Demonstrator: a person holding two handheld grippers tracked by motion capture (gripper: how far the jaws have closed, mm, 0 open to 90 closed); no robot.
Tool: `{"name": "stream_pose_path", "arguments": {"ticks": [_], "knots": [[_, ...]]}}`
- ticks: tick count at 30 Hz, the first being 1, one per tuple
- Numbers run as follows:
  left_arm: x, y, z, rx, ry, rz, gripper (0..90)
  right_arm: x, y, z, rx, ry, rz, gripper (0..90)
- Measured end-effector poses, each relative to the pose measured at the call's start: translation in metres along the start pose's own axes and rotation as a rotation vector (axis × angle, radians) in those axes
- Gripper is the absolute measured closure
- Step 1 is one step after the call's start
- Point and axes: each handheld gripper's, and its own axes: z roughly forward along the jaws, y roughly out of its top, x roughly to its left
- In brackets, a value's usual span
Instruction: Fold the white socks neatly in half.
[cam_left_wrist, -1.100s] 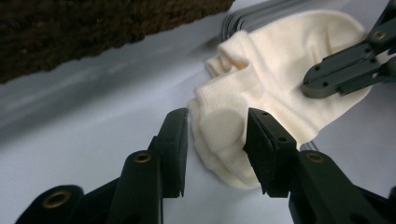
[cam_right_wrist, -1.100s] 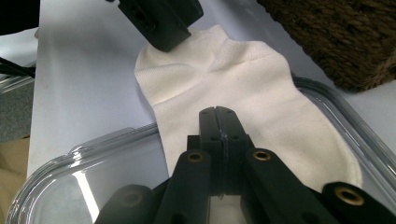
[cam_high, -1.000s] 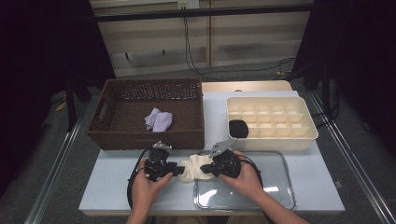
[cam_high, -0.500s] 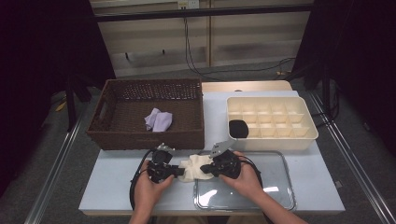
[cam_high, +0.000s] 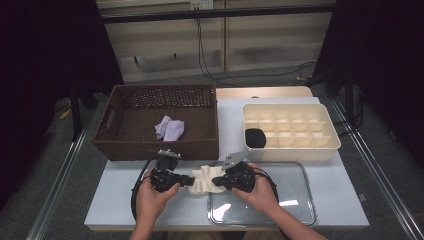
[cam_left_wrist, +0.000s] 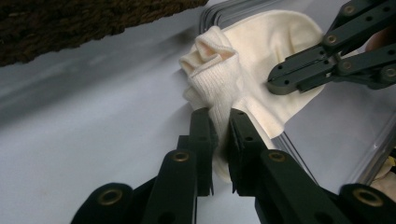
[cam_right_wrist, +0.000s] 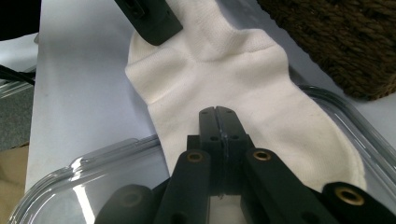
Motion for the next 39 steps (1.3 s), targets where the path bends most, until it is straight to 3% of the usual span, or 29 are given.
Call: {"name": "stream_pose_path", "arguments": {"ticks": [16, 24, 32, 39], "knots": [[0.003, 0.005, -0.014, -0.020, -0.030, -0.002, 79.8, 0.004, 0.012, 0.014, -0.007, 0.014, 0.006, 90.0], [0.005, 0.005, -0.015, -0.013, -0.024, -0.007, 79.3, 0.013, 0.016, 0.028, 0.015, 0.033, -0.004, 89.8], [0.007, 0.005, -0.014, 0.014, -0.002, 0.013, 79.6, 0.007, 0.023, 0.020, -0.015, -0.004, 0.002, 88.1], [0.010, 0.003, -0.012, 0.020, 0.016, 0.009, 75.4, 0.010, 0.025, 0.028, -0.011, 0.008, -0.010, 88.1]]}}
